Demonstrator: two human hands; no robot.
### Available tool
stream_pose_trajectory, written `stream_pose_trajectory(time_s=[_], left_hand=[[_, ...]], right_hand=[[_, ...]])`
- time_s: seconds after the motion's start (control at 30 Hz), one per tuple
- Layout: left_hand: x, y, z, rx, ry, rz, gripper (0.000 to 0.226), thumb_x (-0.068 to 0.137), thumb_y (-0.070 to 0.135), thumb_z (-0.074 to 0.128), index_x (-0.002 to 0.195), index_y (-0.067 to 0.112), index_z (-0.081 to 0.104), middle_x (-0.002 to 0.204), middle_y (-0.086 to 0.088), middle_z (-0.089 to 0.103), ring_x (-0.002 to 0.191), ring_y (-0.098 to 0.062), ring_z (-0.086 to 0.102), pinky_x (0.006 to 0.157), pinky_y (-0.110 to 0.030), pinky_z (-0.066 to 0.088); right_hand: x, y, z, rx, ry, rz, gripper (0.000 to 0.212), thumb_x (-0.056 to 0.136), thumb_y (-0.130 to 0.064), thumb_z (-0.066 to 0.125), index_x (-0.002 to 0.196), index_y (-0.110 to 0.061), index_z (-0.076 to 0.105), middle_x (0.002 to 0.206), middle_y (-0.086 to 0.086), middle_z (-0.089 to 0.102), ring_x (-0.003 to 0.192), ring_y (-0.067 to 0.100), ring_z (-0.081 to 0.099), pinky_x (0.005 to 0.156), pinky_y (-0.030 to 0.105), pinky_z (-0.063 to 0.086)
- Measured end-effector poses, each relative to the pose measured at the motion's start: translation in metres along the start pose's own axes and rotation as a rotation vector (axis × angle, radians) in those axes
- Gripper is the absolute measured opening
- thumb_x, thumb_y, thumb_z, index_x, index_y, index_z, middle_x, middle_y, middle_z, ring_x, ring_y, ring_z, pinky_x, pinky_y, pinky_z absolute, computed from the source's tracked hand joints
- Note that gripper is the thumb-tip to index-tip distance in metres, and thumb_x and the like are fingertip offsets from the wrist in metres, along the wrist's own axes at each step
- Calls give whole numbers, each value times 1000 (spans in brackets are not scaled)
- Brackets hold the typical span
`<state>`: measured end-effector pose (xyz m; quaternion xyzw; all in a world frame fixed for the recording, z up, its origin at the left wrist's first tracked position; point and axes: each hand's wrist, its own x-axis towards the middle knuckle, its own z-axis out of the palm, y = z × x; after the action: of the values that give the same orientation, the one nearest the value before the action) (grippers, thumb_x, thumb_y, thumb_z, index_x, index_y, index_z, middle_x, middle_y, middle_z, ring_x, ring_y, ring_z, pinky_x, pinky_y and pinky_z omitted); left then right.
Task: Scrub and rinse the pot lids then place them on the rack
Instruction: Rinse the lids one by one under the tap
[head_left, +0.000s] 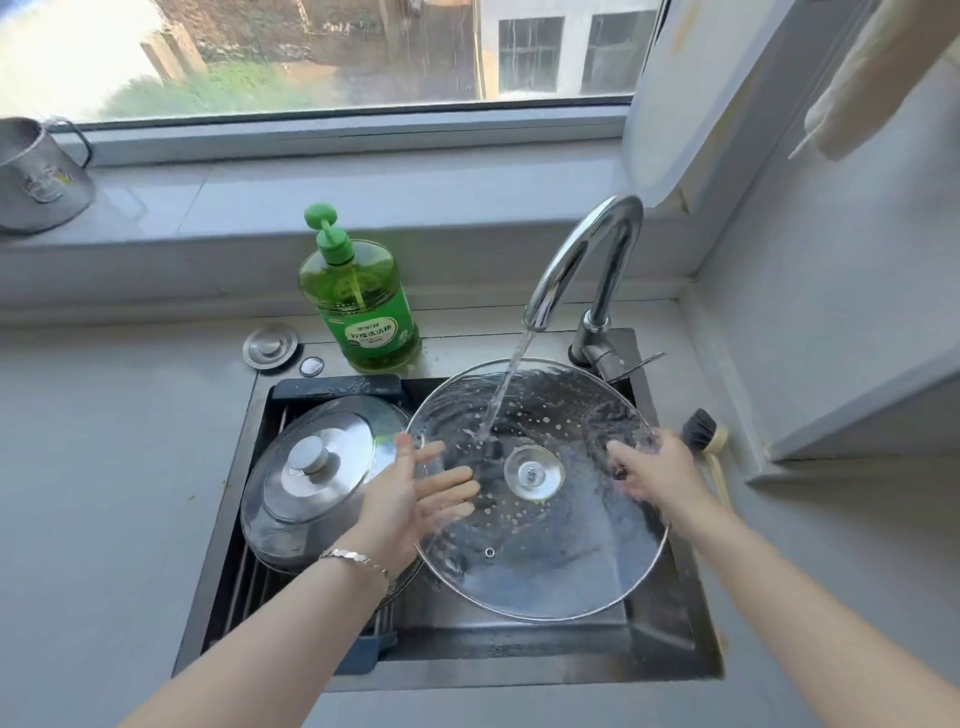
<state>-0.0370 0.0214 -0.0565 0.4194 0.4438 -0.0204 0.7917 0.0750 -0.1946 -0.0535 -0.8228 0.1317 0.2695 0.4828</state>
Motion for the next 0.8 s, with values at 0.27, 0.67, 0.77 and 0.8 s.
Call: stream_pose_trajectory(time_s=[0.27, 0.67, 0.77, 0.8], left_hand=[[11, -14, 25, 630, 56, -252, 43, 97, 27, 48, 130, -1, 43, 106, -15, 60, 70, -17, 59, 52, -25, 50], [-41, -30, 74, 1215, -291, 631, 36, 94, 44, 48, 130, 40, 51, 104, 9, 69, 93, -6, 60, 72, -16, 38], [-36, -23, 61, 1055, -187, 738, 28, 96, 39, 47, 120, 38, 62, 73, 14, 68, 72, 0, 61, 66, -15, 43], [-33, -19, 56, 988, -174, 729, 27, 95, 41, 47, 116, 38, 64, 81, 13, 71, 78, 0, 63, 74, -18, 48]], right_hand=[[-2, -25, -44, 94, -169, 163, 11, 90, 13, 44, 87, 2, 43, 71, 28, 60, 41, 27, 63, 35, 27, 51], [-14, -83, -8, -59, -265, 221, 16, 92, 9, 30, 106, 14, 37, 49, 31, 54, 31, 34, 56, 29, 33, 47], [-18, -93, 4, -86, -316, 158, 20, 94, -5, 39, 93, 14, 46, 54, 27, 61, 47, 32, 65, 45, 32, 56], [-18, -94, 9, -77, -333, 85, 24, 94, -14, 43, 100, 9, 47, 66, 28, 65, 57, 32, 69, 51, 32, 58]])
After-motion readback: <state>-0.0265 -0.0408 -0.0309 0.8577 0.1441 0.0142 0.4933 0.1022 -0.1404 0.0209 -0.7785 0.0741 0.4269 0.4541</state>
